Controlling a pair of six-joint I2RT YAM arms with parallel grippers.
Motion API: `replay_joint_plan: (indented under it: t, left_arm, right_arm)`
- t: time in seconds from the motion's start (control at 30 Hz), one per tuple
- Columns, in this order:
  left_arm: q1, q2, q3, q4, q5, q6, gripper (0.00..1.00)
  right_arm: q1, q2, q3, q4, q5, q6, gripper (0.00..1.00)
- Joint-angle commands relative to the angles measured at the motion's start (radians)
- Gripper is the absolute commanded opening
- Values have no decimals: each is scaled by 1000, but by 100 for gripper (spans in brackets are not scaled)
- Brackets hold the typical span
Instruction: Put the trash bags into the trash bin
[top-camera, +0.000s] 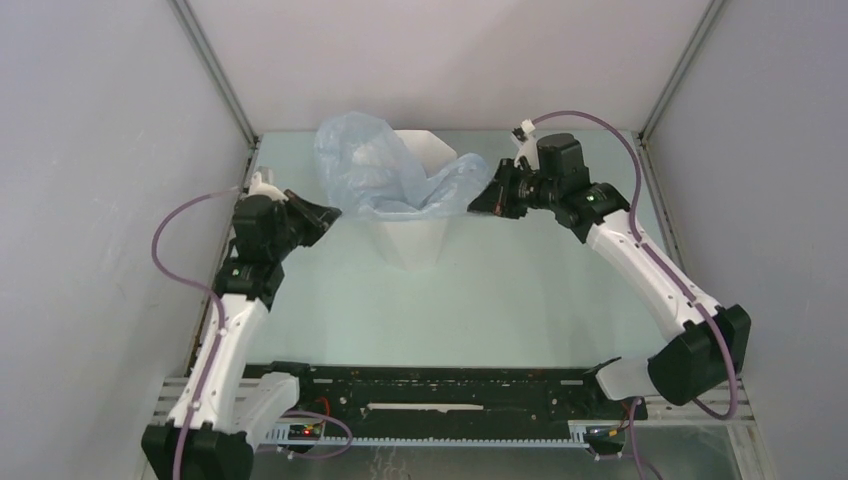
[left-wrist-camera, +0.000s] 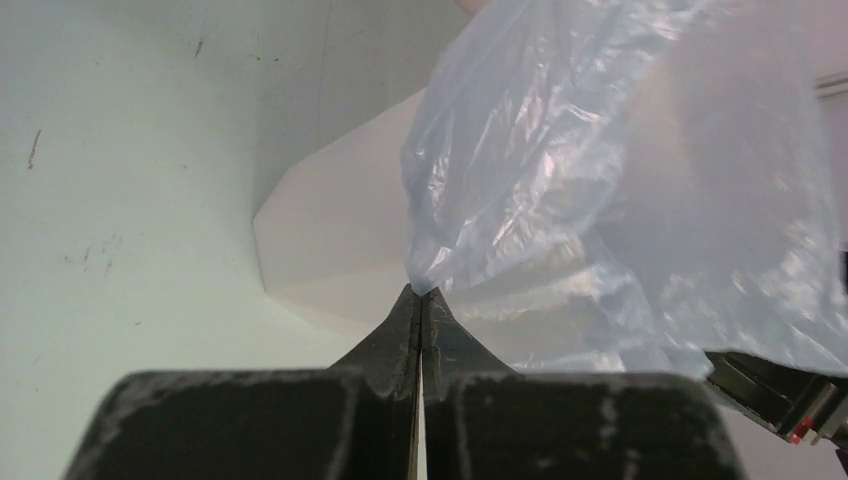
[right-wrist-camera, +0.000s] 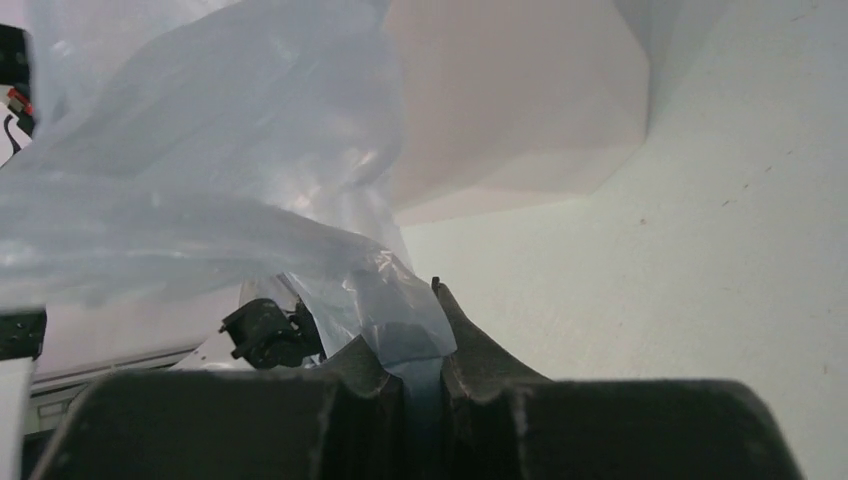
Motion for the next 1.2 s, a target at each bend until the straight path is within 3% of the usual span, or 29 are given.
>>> replay_joint_plan:
  t: [0.0, 0.2, 0.27, 0.4, 0.67, 0.87, 0.9, 0.97, 1.03, 1.17]
  left_arm:
    - [11, 159, 48, 65, 34, 18, 0]
    - [11, 271, 92, 17, 54, 39, 4]
    - [12, 261, 101, -2, 74, 59, 16]
    - [11, 192, 145, -93, 66, 120, 50]
    - [24, 43, 293, -371, -106, 266, 91]
    - [52, 58, 411, -375, -164, 315, 96]
    - [52, 80, 431, -367, -149, 314, 97]
    - [52, 136, 457, -339, -116, 305, 100]
    - [52, 174, 472, -312, -98, 295, 100]
    - [58, 228, 482, -290, -108, 301, 99]
  right_arm:
    - [-19, 89, -1, 88, 14, -53, 19]
    - [-21, 125, 24, 41, 10, -109, 34]
    - [-22, 82, 24, 9, 9, -155, 47]
    - [-22, -14, 24, -56, 5, -259, 64]
    - [-24, -166, 29, -132, -7, -368, 73]
    - [-25, -205, 52, -129, 9, -381, 80]
    - [-26, -198, 56, -124, 21, -356, 87]
    - [-34, -158, 56, -87, 8, -279, 89]
    - [-36, -108, 55, -29, -15, -154, 99]
    - [-32, -24, 25, 158, -117, 117, 98]
